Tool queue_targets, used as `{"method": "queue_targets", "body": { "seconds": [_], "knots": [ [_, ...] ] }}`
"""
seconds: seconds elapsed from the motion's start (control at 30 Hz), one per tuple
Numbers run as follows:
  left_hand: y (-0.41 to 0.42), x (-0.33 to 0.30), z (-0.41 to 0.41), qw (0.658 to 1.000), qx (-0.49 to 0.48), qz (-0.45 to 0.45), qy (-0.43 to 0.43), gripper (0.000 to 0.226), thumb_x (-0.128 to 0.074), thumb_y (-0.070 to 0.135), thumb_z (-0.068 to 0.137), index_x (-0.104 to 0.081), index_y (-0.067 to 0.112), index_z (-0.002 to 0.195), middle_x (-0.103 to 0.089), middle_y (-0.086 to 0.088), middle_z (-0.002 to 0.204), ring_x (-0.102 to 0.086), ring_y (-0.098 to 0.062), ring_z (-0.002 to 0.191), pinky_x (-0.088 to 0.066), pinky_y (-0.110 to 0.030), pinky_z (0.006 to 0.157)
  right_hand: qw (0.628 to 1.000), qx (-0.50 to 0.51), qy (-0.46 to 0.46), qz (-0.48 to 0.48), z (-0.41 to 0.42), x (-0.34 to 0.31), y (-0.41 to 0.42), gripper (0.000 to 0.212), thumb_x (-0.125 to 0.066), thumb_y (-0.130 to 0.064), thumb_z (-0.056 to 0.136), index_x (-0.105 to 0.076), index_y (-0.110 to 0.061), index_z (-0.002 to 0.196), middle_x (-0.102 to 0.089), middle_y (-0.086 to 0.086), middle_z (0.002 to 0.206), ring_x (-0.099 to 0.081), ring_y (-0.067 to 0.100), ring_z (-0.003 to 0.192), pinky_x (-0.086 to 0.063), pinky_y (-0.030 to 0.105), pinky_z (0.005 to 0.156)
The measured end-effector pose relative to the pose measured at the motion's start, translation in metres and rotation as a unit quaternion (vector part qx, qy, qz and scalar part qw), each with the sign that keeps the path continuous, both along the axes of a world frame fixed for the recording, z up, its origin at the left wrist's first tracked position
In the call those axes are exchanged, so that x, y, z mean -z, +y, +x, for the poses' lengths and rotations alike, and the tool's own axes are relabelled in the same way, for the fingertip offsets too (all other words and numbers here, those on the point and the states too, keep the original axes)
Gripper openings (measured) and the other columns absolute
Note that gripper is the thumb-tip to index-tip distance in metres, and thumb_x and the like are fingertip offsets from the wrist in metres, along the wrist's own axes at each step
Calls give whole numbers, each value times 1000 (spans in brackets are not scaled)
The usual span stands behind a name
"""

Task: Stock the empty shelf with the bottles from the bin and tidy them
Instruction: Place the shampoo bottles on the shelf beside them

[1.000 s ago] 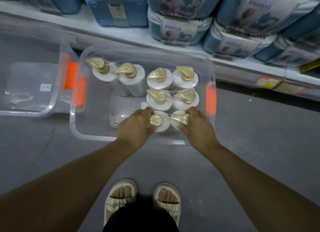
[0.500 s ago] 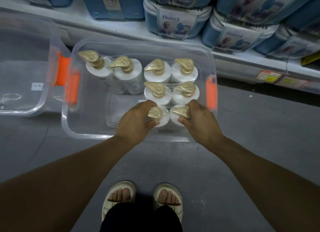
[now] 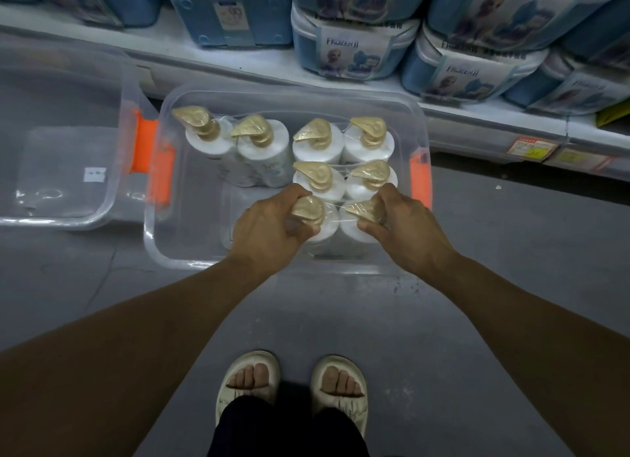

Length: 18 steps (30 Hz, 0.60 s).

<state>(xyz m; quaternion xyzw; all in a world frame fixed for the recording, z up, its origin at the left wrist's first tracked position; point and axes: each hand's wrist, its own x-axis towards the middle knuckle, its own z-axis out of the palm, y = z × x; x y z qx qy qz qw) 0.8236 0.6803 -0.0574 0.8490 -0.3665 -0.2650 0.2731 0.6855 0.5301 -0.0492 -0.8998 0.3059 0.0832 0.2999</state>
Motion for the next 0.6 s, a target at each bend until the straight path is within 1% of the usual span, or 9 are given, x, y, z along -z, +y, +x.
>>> {"method": "queue_targets", "body": {
  "seconds": [0.03,0.1,0.17,0.23,0.3,0.37,0.47,0.53,0.6],
  "knots": [
    [0,-4,2,1000,0,-1,4,34,-74,26,78,-59,21,109,-69,0,97,-63,-27,92,-51,-44,79,1000,4,-7,5,1,-3,0,28,-62,-31,90,-42,-13,97,-57,5,91,-55,23,83,-42,31,68],
    [-1,-14,6,1000,0,3,3,35,-74,29,78,-60,23,109,-70,0,99,-63,-27,94,-51,-44,81,1000,11,-13,10,3,-13,0,29,-62,-32,90,-45,-11,100,-58,4,90,-55,23,83,-45,33,70],
    [-4,-28,12,1000,1,7,15,39,-72,37,75,-60,23,109,-70,0,98,-63,-26,94,-51,-43,81,999,22,-16,20,6,-28,-3,32,-62,-32,90,-49,-8,105,-58,4,90,-55,22,83,-46,36,72],
    [-8,-45,19,999,-14,-2,52,43,-66,46,66,-62,23,102,-70,0,94,-64,-24,91,-51,-41,81,998,39,-28,44,10,-43,-8,30,-63,-32,89,-51,-8,104,-56,0,87,-53,19,82,-45,34,72],
    [-14,-63,25,995,-31,-24,94,44,-65,50,60,-63,23,95,-70,0,89,-64,-22,87,-52,-39,80,996,54,-34,64,14,-60,-15,27,-64,-32,89,-52,-11,101,-52,-6,80,-50,15,79,-40,31,68],
    [-22,-80,30,991,-46,-33,125,40,-73,43,62,-64,21,94,-69,-1,88,-63,-21,87,-52,-39,81,995,65,-33,75,19,-77,-24,23,-64,-33,89,-52,-16,96,-51,-10,76,-49,14,78,-35,27,63],
    [-35,-101,35,985,-63,-41,154,36,-77,34,65,-64,16,92,-66,-2,88,-62,-22,88,-50,-38,83,993,74,-39,89,23,-101,-38,21,-65,-35,88,-50,-20,89,-54,-6,76,-52,18,81,-37,27,62],
    [-43,-112,33,979,-74,-55,183,28,-80,28,67,-63,17,87,-65,-1,85,-61,-22,86,-49,-40,84,992,71,-45,97,21,-115,-47,22,-64,-35,88,-53,-16,90,-55,-5,76,-52,18,78,-37,25,63],
    [-51,-117,28,967,-95,-73,226,24,-80,13,71,-59,18,80,-63,1,80,-58,-14,78,-48,-35,81,992,67,-44,100,15,-126,-54,24,-63,-35,89,-55,-13,93,-57,-2,78,-52,18,77,-38,25,63]
  ]
}}
